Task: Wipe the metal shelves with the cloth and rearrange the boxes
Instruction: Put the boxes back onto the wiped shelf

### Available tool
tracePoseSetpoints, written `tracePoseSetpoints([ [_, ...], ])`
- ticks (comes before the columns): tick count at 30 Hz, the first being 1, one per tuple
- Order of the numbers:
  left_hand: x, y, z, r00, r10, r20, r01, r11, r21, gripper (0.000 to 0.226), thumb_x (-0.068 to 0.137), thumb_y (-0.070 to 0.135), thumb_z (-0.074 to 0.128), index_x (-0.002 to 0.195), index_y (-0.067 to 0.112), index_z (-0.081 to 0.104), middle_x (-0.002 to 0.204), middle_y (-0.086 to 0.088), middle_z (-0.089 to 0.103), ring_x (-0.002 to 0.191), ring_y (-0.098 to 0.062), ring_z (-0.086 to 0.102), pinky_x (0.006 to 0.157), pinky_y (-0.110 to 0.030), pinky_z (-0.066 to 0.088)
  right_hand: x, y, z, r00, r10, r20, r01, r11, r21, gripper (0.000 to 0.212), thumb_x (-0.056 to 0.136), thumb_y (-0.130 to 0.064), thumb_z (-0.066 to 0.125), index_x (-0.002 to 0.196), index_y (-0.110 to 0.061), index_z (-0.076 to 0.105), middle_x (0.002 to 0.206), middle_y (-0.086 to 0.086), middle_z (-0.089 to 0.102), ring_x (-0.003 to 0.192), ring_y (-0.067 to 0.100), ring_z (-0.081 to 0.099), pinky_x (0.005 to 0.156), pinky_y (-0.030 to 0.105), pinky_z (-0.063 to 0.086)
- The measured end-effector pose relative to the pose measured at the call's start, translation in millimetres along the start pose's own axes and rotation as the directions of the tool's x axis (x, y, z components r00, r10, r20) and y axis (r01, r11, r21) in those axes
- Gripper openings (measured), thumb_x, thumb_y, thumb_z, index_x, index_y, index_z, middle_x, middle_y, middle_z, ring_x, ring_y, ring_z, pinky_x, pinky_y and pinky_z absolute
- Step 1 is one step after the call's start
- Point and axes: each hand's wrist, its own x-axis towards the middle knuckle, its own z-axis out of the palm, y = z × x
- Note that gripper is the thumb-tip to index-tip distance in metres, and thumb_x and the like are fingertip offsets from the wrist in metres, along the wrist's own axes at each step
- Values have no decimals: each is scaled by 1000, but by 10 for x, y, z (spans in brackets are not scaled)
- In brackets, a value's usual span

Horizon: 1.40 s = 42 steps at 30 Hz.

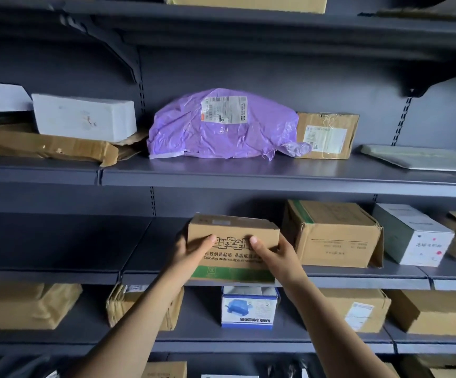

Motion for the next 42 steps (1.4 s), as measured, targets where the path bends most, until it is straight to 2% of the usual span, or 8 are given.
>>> tracePoseSetpoints([
  [5, 585, -117, -91, 998, -63, 29, 62, 998, 22, 92, 90, 47, 69, 160, 16, 17, 166, -6, 20, 149, -26, 28, 117, -43, 27, 418, 199, 104, 999, 3, 51, -5, 999, 37, 27, 92, -9, 69, 117, -17, 62, 96, -6, 78, 93, 10, 74, 77, 22, 58],
  [10, 1126, -376, -194, 994, -89, 60, 85, 994, 69, 111, 83, 53, 74, 161, 16, 4, 168, -7, 11, 153, -29, 20, 121, -51, 22, 815, 399, 183, 998, -5, 65, 3, 999, 33, 47, 88, -12, 77, 131, -11, 58, 111, 9, 76, 101, 18, 72, 81, 26, 56],
  [13, 1335, -470, -200, 995, -99, 29, 95, 990, 105, 107, 82, 46, 79, 161, 17, 13, 163, -6, 26, 147, -28, 31, 118, -48, 29, 981, 553, 214, 998, 19, 61, -20, 1000, 21, 55, 82, -18, 76, 133, -10, 57, 114, 11, 75, 102, 21, 72, 84, 29, 57],
  [17, 1548, -622, -202, 999, -40, 33, 37, 996, 87, 92, 77, 20, 87, 153, 30, 36, 134, 5, 61, 128, -19, 56, 108, -40, 46, 1144, 731, 221, 996, 56, 72, -57, 998, 8, 63, 80, -18, 79, 138, -14, 54, 116, 12, 75, 106, 27, 72, 90, 38, 58],
  [24, 1728, -756, -114, 999, 30, 37, -33, 997, 73, 92, 80, 6, 83, 155, 24, 33, 119, 12, 58, 120, -12, 53, 94, -25, 42, 1254, 943, 206, 992, 97, 83, -102, 993, 59, 67, 85, -1, 76, 145, -7, 46, 120, 19, 72, 107, 30, 71, 86, 37, 58],
  [31, 1708, -734, -118, 999, 28, 32, -32, 992, 120, 91, 82, 11, 82, 156, 23, 30, 126, 10, 49, 118, -8, 44, 97, -28, 38, 1231, 963, 197, 993, 108, 40, -110, 993, 44, 65, 80, -12, 79, 139, -11, 53, 121, 15, 73, 112, 32, 69, 94, 41, 58],
  [37, 1513, -676, -141, 997, 80, -12, -78, 989, 125, 88, 83, 20, 83, 155, 24, 32, 150, 1, 45, 129, -12, 42, 105, -30, 36, 985, 796, 182, 989, 145, -42, -142, 988, 59, 87, 86, -30, 81, 156, -10, 33, 139, -9, 54, 129, 17, 54, 87, 18, 53],
  [42, 1117, -541, -130, 987, 150, -56, -148, 988, 47, 78, 86, 23, 79, 151, 22, 37, 148, 6, 44, 138, -15, 42, 109, -33, 38, 643, 523, 135, 987, 25, -160, -25, 1000, 2, 94, 76, -47, 75, 156, -17, 36, 155, -3, 42, 141, 14, 40, 112, 31, 38],
])
